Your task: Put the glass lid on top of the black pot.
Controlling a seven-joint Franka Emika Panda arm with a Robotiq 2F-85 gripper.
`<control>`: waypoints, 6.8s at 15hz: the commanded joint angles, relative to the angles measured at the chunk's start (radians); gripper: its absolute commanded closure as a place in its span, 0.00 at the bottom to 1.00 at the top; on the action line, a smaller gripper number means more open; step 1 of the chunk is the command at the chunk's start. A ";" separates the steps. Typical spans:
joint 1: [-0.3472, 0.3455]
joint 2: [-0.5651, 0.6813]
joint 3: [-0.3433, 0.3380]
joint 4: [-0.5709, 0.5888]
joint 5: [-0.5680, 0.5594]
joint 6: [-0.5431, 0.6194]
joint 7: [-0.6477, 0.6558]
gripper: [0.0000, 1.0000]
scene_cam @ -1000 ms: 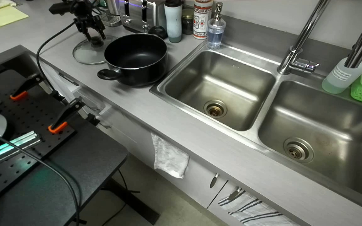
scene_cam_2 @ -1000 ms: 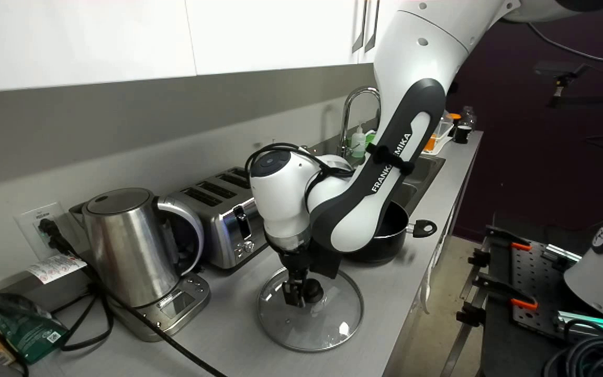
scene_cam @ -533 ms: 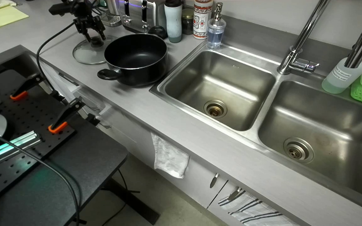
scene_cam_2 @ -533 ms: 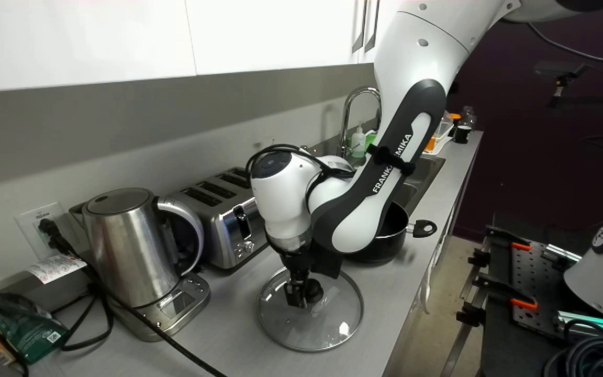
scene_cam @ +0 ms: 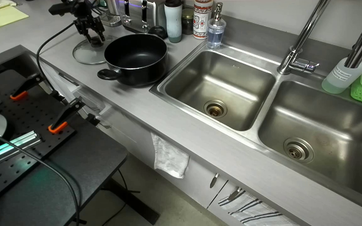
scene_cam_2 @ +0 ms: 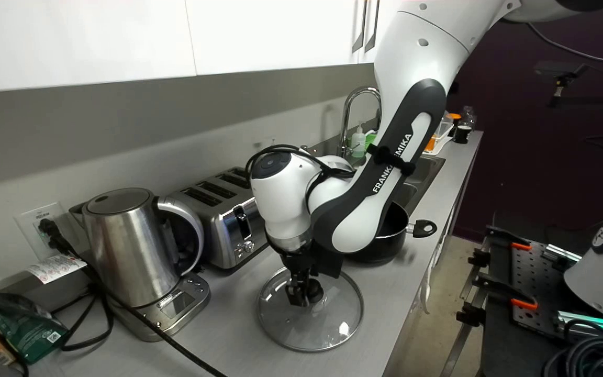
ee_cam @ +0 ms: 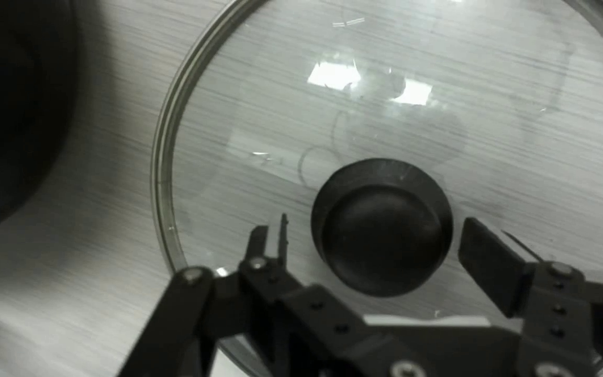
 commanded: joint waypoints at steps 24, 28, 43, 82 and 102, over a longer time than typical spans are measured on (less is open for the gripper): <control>-0.020 -0.296 0.080 -0.266 0.062 0.004 -0.111 0.73; -0.028 -0.376 0.105 -0.327 0.073 0.007 -0.113 0.73; -0.109 -0.587 0.137 -0.402 0.199 -0.010 -0.078 0.73; -0.441 -0.682 -0.005 -0.477 0.481 0.013 -0.138 0.73; -0.487 -0.553 -0.055 -0.404 0.543 0.019 -0.117 0.73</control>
